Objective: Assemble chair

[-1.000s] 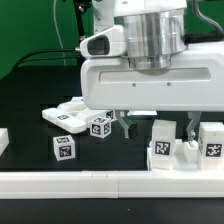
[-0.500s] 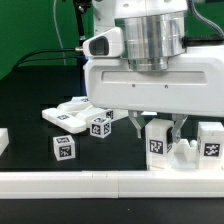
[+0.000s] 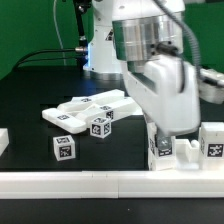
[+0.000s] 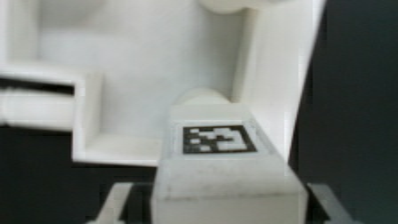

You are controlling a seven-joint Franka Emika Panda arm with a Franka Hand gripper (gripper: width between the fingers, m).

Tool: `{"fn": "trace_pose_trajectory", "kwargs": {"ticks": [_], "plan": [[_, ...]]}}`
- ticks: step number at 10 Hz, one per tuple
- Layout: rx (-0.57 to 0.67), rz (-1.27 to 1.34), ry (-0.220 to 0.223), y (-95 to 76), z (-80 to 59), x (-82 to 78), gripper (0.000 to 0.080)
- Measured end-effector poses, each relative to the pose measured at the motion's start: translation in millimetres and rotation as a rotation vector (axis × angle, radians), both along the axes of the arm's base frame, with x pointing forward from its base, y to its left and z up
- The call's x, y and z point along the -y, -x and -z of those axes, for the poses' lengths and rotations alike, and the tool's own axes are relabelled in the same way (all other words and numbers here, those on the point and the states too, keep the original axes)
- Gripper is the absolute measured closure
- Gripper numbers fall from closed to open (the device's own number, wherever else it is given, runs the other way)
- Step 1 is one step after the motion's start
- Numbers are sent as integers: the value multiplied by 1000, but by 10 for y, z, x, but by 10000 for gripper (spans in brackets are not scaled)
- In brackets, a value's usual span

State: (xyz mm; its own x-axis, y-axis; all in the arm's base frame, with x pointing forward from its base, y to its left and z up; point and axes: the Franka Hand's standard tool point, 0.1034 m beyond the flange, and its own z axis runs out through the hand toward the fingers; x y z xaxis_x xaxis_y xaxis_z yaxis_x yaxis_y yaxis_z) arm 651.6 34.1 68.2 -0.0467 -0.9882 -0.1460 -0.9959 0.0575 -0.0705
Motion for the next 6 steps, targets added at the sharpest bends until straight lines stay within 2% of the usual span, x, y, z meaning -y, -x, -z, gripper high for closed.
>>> {"fn": "trace_pose_trajectory", "kwargs": {"ticks": [1,4,5,6], "plan": [[-8,49,-4,3,2,-5,515],[7,-54,11,0,-1,-10,509],[45,-276,34,-20,-28,-60,286],[85,-463,49,-42,-37,-114,193]]}}
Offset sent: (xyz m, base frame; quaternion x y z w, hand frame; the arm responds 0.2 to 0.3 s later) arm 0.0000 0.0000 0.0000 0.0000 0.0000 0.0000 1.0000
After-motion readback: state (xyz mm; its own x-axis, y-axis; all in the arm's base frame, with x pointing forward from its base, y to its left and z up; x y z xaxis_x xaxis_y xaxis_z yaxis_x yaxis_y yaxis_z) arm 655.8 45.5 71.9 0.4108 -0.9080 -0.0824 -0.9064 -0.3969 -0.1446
